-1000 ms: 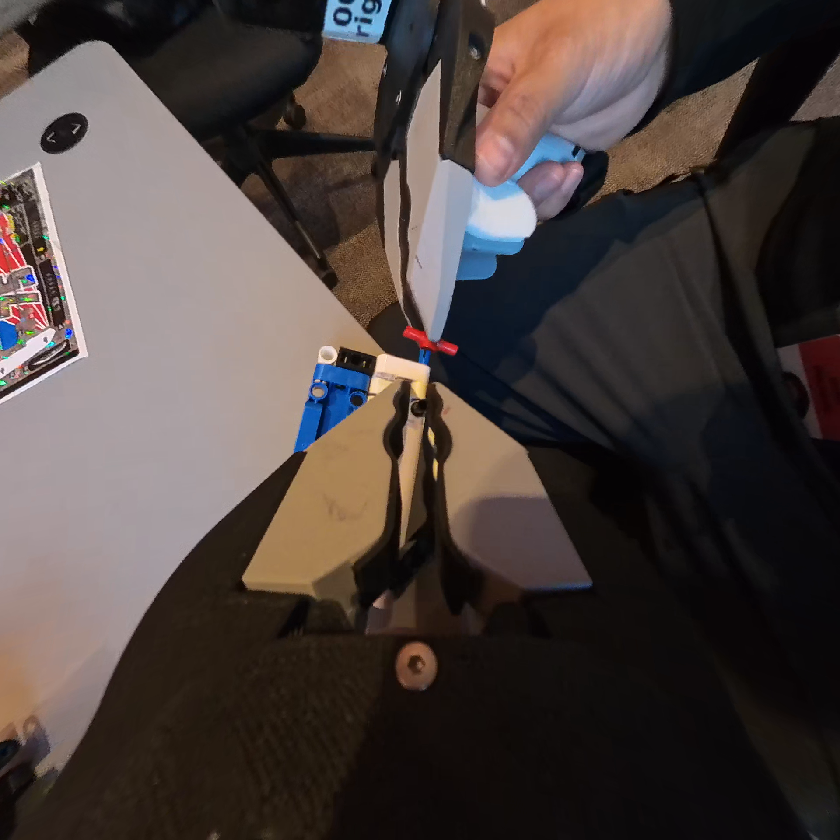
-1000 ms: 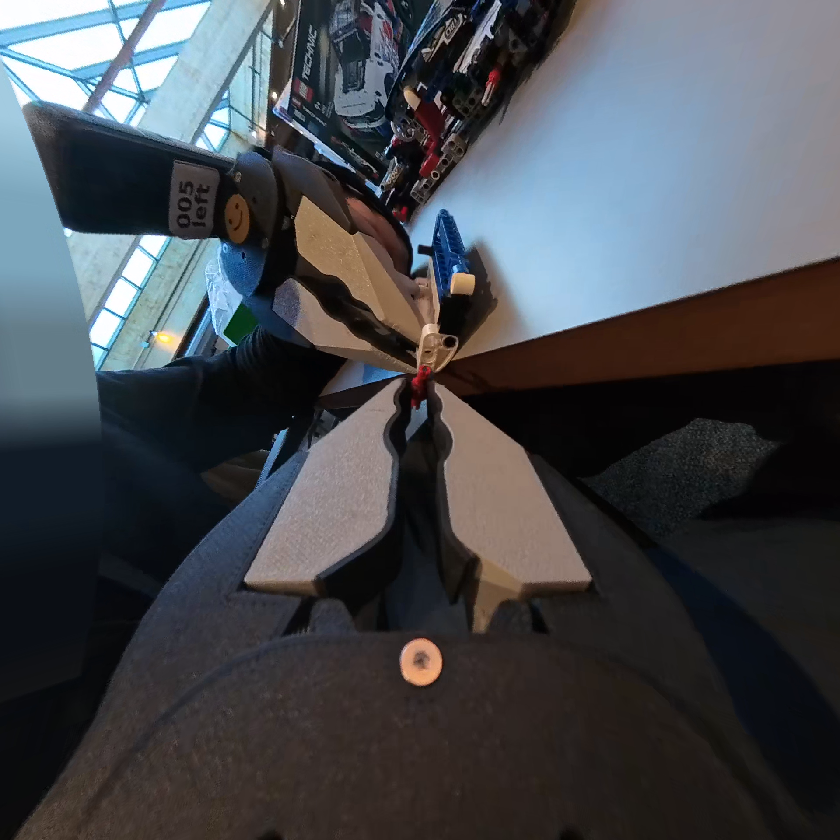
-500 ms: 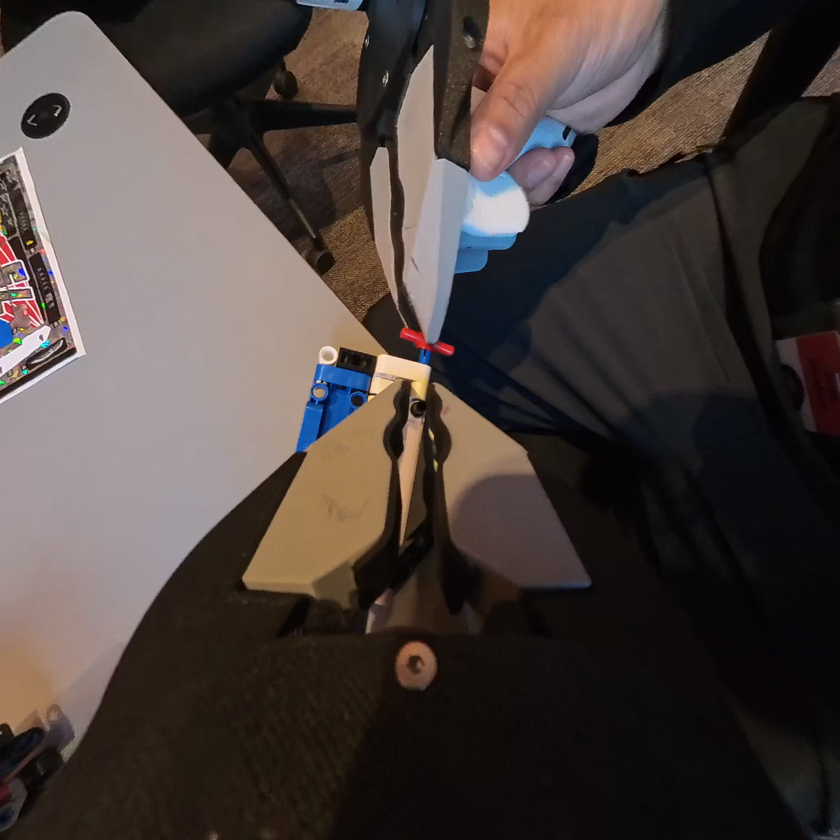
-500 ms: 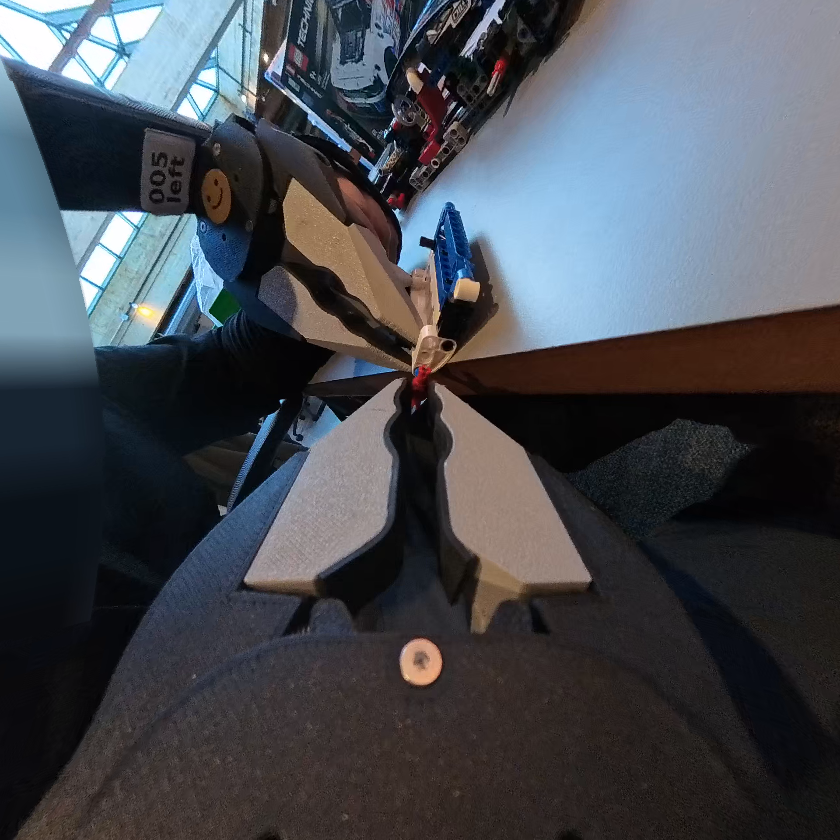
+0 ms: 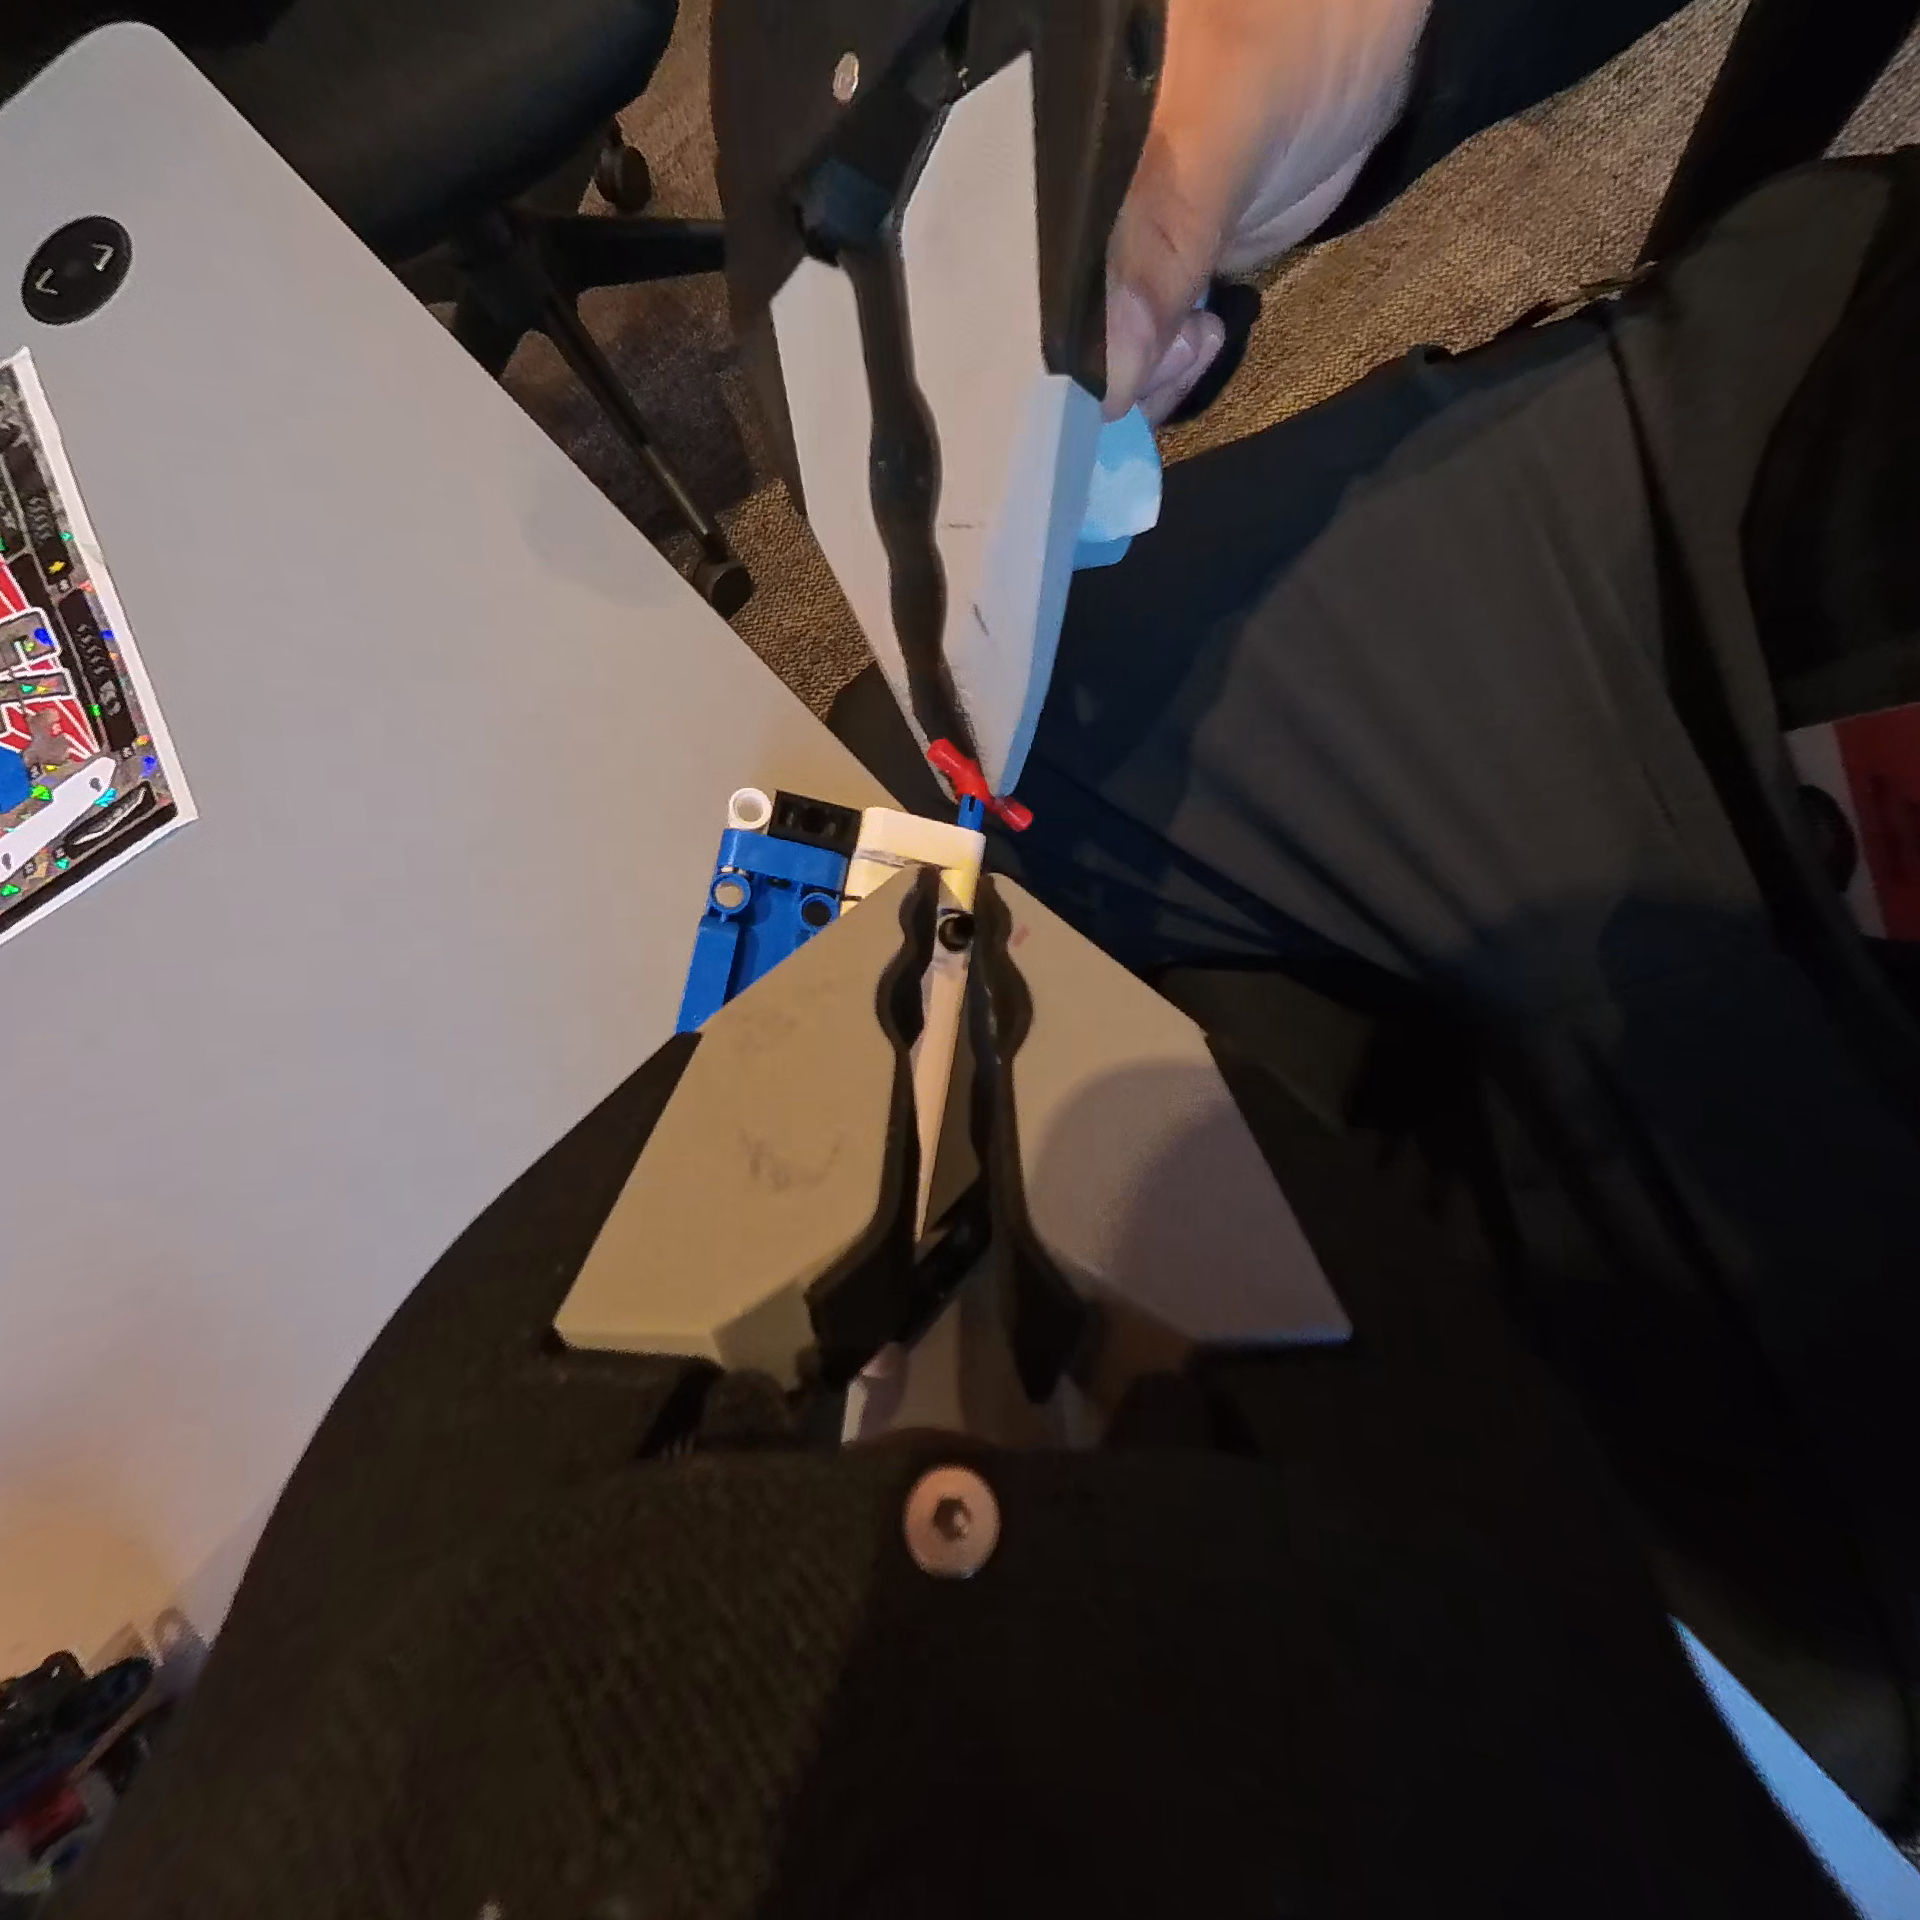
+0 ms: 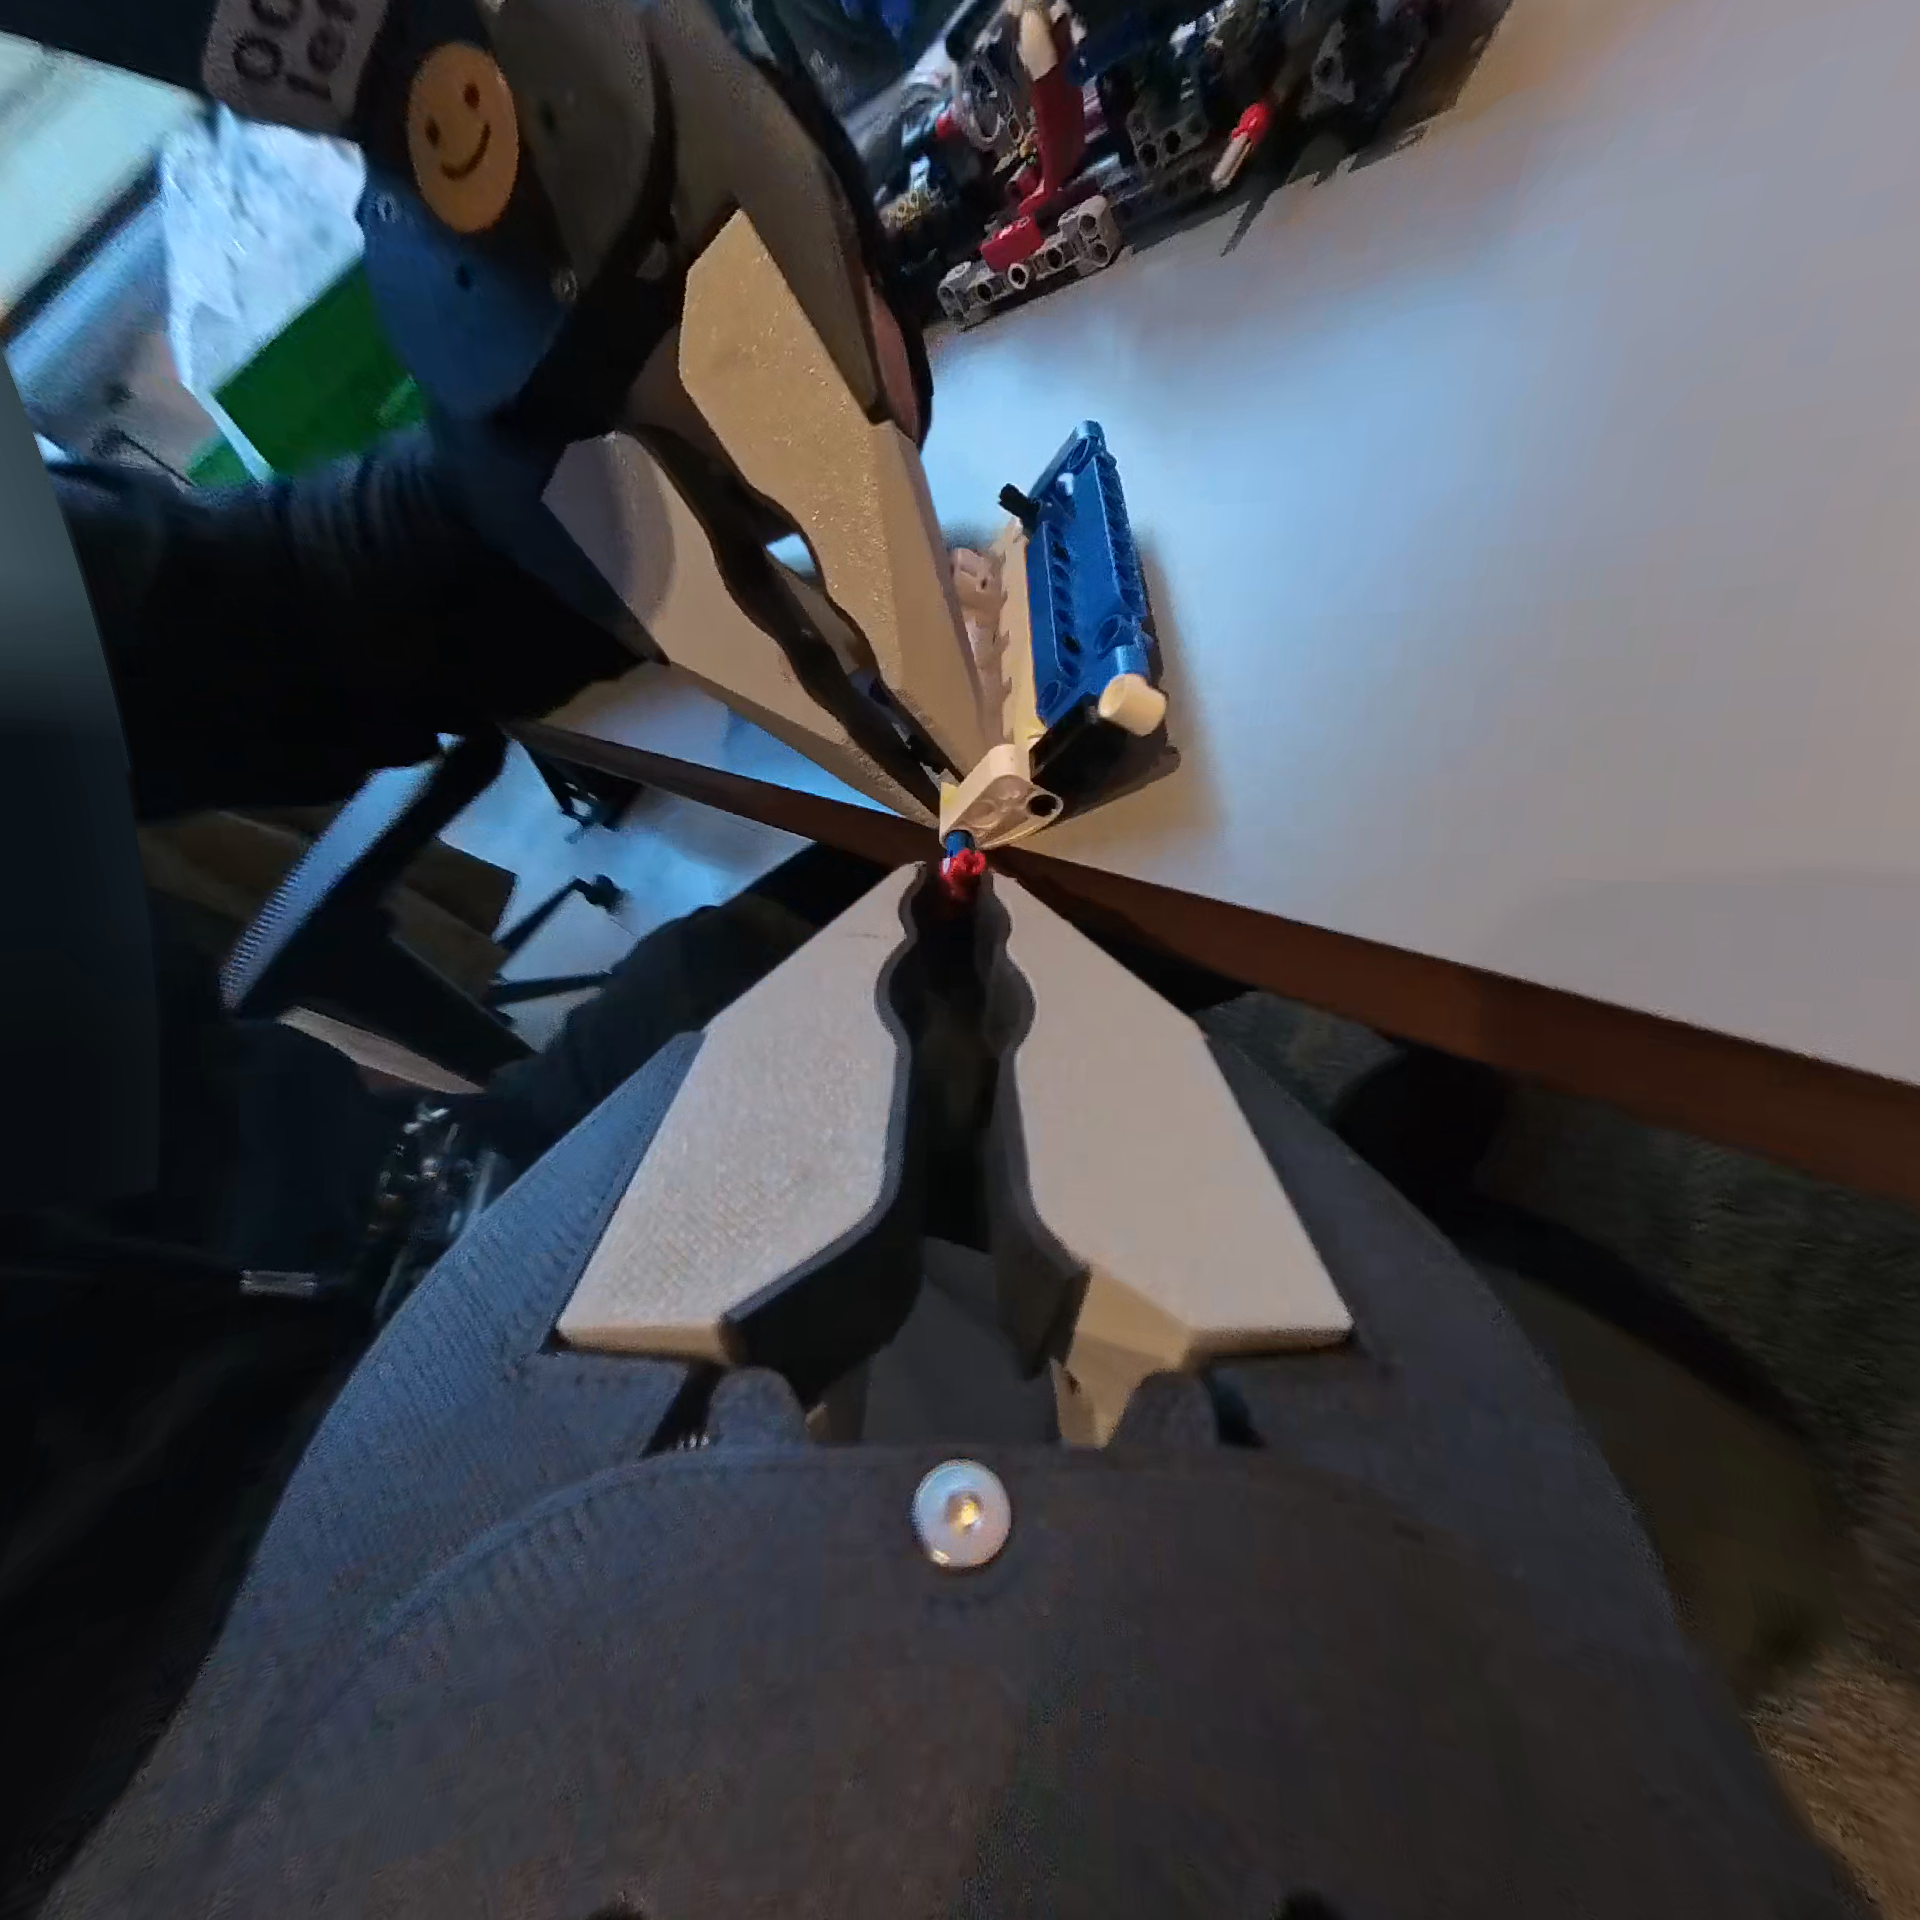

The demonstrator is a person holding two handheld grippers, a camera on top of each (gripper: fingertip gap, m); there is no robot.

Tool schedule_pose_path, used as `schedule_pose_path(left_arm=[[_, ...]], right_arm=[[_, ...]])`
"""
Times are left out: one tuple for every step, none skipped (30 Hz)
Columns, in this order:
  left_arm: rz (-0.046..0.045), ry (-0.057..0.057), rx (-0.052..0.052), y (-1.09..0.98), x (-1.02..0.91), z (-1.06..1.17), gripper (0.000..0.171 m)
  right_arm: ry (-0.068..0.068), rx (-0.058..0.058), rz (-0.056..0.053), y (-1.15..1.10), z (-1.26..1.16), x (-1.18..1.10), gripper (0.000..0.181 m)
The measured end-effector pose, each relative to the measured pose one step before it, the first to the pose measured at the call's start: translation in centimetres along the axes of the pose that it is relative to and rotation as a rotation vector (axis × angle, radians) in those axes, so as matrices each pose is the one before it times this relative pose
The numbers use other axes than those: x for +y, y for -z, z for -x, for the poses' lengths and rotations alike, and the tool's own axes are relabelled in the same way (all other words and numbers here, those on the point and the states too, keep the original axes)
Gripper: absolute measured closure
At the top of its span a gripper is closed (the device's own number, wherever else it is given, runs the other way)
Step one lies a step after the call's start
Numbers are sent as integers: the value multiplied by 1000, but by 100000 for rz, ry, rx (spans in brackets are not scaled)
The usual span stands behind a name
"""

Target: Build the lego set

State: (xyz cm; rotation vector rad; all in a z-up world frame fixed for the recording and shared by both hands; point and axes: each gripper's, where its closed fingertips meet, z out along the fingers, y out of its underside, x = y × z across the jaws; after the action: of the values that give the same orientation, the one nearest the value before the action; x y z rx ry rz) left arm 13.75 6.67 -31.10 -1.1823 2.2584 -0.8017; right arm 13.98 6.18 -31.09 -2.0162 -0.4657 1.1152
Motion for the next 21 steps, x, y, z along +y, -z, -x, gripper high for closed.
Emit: schedule_pose_path(left_arm=[[-41,-479,212,29,23,-22,166],[20,-757,500,49,44,-67,166],[23,-225,414,42,37,-15,166],[-155,-106,245,1,-7,-16,166],[-530,9,444,-68,-98,-87,166],[213,-73,88,-55,-55,-66,167],[484,-478,-303,20,40,13,166],[501,-486,-444,14,49,32,166],[711,-91,-308,43,64,60,166],[449,305,-329,32,59,75,167],[-102,657,-315,8,23,92,167],[-471,553,-69,-13,-11,53,166],[-459,265,-39,-36,-32,18,167],[-325,-83,55,-36,-48,-20,166],[-328,98,78,-55,-66,-20,166],[-375,404,98,-74,-84,-20,166],[-206,277,2,-61,-77,-13,166],[-1,-9,-141,-41,-30,15,166],[194,-240,-152,2,9,4,166],[419,-614,-310,38,53,15,166],[352,-653,-298,28,34,0,166]], right_arm=[[3472,1622,1390,-41,16,9,176],[3582,1253,1810,-72,58,33,176],[3425,1493,1753,-59,4,-21,177],[2908,1559,1661,-90,-11,-101,177],[1889,888,2045,-190,61,-75,177],[3025,1677,2282,-108,9,-10,177],[3351,1838,2061,-34,-10,18,176],[592,934,944,-45,-16,-16,176],[-2607,-590,-617,-65,-26,-61,177],[-5293,-1901,-1596,-48,-38,-79,177],[-7093,-2887,-2058,-3,-47,-73,176],[-8397,-3714,-2303,34,-18,-50,177],[-8063,-4198,-2731,53,22,-40,177],[-6638,-4343,-2673,69,32,-6,177],[-5511,-3826,-1971,107,37,7,177],[-3460,-2637,-1058,133,15,42,177],[-1632,-1411,-393,106,2,34,177],[-782,-617,-118,32,0,-1,177],[-1360,-702,-295,-29,0,5,177],[-3856,-1747,-757,-50,24,-22,177],[-4952,-2734,-1143,-42,33,-11,177]])
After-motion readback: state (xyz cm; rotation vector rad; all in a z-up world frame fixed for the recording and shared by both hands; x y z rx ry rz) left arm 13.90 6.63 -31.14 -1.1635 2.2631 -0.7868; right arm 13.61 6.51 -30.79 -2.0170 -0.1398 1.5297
